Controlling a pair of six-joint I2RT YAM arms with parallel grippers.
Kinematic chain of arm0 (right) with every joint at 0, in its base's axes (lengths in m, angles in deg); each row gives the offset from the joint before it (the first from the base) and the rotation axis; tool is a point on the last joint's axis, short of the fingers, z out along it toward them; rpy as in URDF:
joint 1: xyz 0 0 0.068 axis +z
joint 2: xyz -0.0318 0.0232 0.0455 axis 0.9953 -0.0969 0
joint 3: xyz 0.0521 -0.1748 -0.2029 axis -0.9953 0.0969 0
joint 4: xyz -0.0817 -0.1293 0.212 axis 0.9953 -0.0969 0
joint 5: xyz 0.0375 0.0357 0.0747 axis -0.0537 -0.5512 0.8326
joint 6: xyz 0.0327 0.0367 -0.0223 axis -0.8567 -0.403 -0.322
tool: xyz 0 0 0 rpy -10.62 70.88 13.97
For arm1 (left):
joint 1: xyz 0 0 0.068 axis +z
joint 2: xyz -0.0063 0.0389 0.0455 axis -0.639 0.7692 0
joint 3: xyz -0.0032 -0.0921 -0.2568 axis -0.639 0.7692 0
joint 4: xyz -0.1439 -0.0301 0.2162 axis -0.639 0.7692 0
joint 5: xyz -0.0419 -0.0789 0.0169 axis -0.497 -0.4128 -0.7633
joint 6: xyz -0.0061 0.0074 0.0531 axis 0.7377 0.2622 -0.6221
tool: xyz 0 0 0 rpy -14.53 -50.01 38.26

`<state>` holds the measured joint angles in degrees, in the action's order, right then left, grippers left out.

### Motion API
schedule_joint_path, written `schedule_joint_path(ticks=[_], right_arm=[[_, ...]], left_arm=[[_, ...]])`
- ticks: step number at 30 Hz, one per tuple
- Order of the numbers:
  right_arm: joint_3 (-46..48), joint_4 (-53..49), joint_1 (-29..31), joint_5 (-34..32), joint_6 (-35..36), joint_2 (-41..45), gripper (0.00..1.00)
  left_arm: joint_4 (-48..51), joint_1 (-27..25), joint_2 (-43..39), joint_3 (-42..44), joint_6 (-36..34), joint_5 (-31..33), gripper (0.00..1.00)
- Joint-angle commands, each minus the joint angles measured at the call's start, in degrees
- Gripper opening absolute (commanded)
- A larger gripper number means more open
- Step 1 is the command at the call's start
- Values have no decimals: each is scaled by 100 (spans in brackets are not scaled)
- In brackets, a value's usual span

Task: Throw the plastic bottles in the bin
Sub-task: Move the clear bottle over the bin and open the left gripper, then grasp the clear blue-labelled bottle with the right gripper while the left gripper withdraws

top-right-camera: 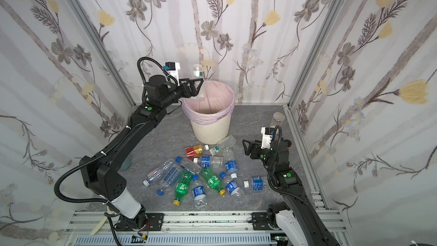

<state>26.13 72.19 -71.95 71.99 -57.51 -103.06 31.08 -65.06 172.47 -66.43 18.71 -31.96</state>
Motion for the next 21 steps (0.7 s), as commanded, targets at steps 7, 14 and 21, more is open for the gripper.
schedule_joint_path(ticks=[7, 14, 21], right_arm=[[-487, -1146, 245, -128, 344, 31, 86], [-641, -1873, 807, -622, 505, -357, 87], [-339, -1457, 1034, -394, 389, -1119, 88]], left_arm=[[177, -49, -1706, 1889, -313, 1218, 100], [401, 91, -3521, 3957, -442, 2046, 100], [1041, 595, -4656, 5085, -243, 2138, 100]])
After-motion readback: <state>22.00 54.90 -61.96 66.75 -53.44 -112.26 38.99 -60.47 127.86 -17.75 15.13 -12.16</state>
